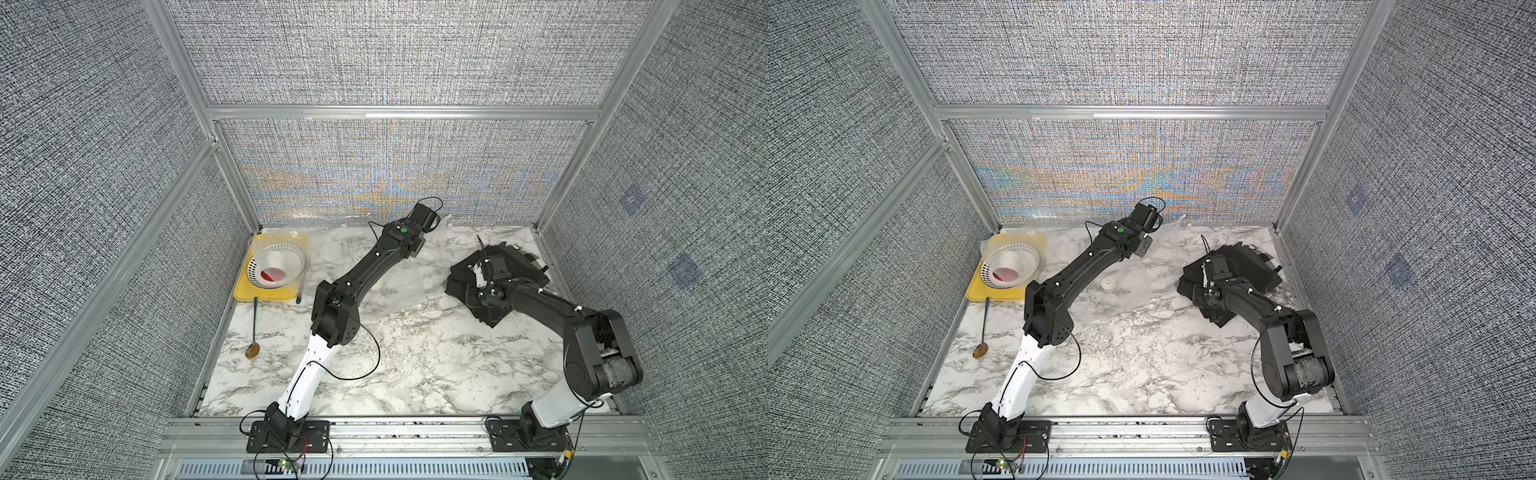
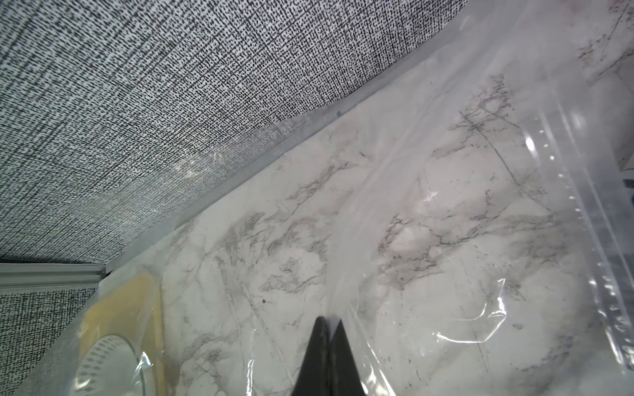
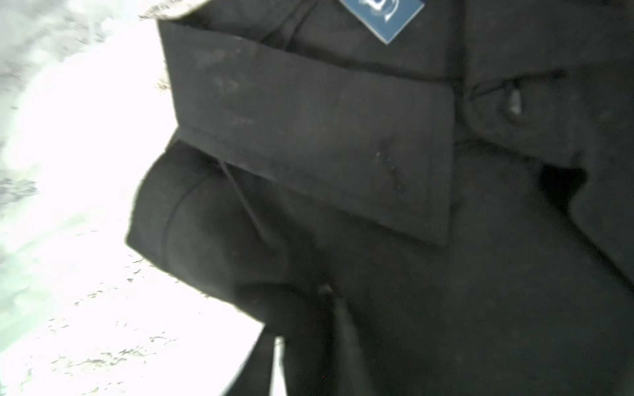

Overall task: Place the folded shirt into the vacuum bag
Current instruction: Adjust the shirt at the center of the board, then pick up the shirt from the center of the board.

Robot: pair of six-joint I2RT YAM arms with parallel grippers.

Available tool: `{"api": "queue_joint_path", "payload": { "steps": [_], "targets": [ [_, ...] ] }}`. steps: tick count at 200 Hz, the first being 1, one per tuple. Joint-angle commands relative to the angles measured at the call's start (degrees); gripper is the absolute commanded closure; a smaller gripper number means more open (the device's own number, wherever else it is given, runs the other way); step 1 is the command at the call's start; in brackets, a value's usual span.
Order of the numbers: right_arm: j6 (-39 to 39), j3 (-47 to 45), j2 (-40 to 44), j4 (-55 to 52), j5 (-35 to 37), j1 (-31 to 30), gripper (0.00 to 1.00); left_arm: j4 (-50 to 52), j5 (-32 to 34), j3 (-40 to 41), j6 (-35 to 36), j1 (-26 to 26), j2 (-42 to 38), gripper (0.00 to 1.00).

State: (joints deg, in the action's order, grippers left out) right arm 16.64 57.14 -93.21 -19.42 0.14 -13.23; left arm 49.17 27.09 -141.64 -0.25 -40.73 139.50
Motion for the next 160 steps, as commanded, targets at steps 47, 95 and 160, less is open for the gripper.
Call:
{"api": "queue_joint_path", "payload": {
  "steps": [47,95,160],
  "targets": [
    [-4.40,5.53,-2.45,-2.68,13.78,-8.46,0.18,-1.91,3.23,4.97,-0.31,0.73,-3.16,1.00],
    [-6.35,10.51,-7.57,-2.14,17.40,-10.32,0.17,-3.42,4.65,11.20,-1.06,3.35,-7.36,1.00],
    [-7.84,15.47,-14.24,-3.12,17.47,-10.93,0.14,-4.76,2.97,13.50,-1.24,3.73,-8.62,1.00]
  ]
}}
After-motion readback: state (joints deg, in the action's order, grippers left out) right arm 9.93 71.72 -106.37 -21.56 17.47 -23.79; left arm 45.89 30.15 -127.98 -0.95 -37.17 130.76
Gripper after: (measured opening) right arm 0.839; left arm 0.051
